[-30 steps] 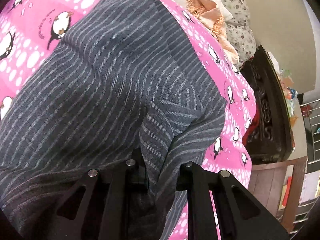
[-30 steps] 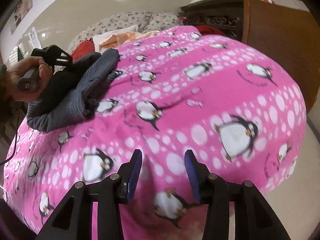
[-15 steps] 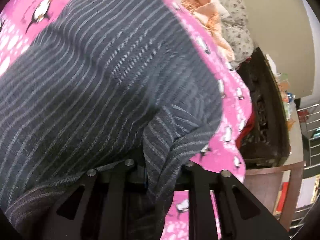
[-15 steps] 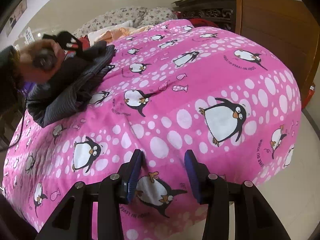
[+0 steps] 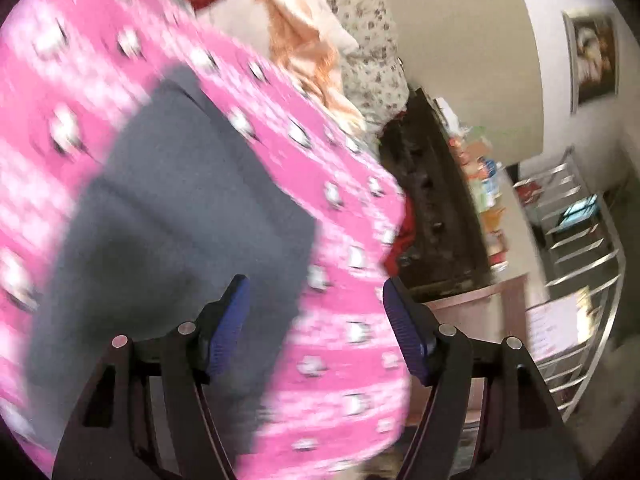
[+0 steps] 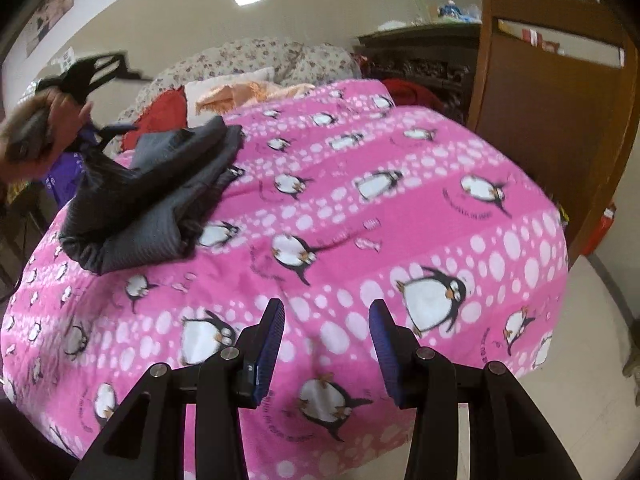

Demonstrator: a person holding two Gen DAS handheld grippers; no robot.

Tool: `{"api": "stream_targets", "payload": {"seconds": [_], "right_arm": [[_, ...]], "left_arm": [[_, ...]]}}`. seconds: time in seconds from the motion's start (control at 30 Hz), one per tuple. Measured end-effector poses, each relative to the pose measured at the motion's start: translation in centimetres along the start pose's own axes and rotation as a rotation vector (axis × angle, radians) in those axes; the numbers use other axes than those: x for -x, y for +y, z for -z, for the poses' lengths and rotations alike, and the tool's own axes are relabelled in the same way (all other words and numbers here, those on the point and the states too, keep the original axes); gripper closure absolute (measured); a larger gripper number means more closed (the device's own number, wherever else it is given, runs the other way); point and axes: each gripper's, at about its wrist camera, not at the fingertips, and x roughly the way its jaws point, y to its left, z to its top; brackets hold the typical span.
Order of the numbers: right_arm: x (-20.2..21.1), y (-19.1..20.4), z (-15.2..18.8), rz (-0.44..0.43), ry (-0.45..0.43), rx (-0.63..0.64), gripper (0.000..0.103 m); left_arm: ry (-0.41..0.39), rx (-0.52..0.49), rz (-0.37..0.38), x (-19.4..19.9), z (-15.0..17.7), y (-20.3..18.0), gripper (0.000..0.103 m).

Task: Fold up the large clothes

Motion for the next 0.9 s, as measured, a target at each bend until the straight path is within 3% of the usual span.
{"api": "stream_targets", "payload": {"seconds": [0.1,0.27,0.4,0.47,0.5,0.57,0.7,0.83,0.9], "right_arm": [[0.5,1.6,-1.1,-0.022,-0.02,0.032,0.061],[-0.3,6.3,-5.5,-0.199,-0.064,0.057,0.061],[-2.1,10.9,-9.7,-0.325,-0.086,0.05,0.061],[-2.7,12.7,-10.8,-0.345,-0.094,0.057,0.061],[-3.0,13.6,-11.1,-0.351,-0.099,0.064,0.061],[-3.4,14.7,-11.0,-0.36,-0.097,0.075,0.061],[-4.8,16.1,-10.0,-0.362,-0.056,0.097,0.061],[-6.4,18.2,-9.8,-0.444,-0.014,0.133,0.061],[-7.0,19.3,-10.1,-0.443,-0.009,0.159,0.061]], "left_arm": [[-0.032,-0.124,-0.121,3.5,0.6,4.7,0.035],[0.017,-0.219,-0.248,4.7,4.7,11.6,0.035],[0.034,-0.273,-0.213,4.3,8.0,12.5,0.035],[0.054,-0.298,-0.177,3.5,9.5,11.9,0.035],[0.04,-0.334,-0.2,3.0,10.5,11.4,0.035],[0.016,-0.412,-0.237,2.3,11.9,10.5,0.035],[0.001,-0.406,-0.222,1.4,12.5,11.0,0.034],[-0.024,-0.432,-0.231,1.5,13.3,11.1,0.034],[-0.032,-0.425,-0.231,1.5,13.1,11.0,0.034]]}}
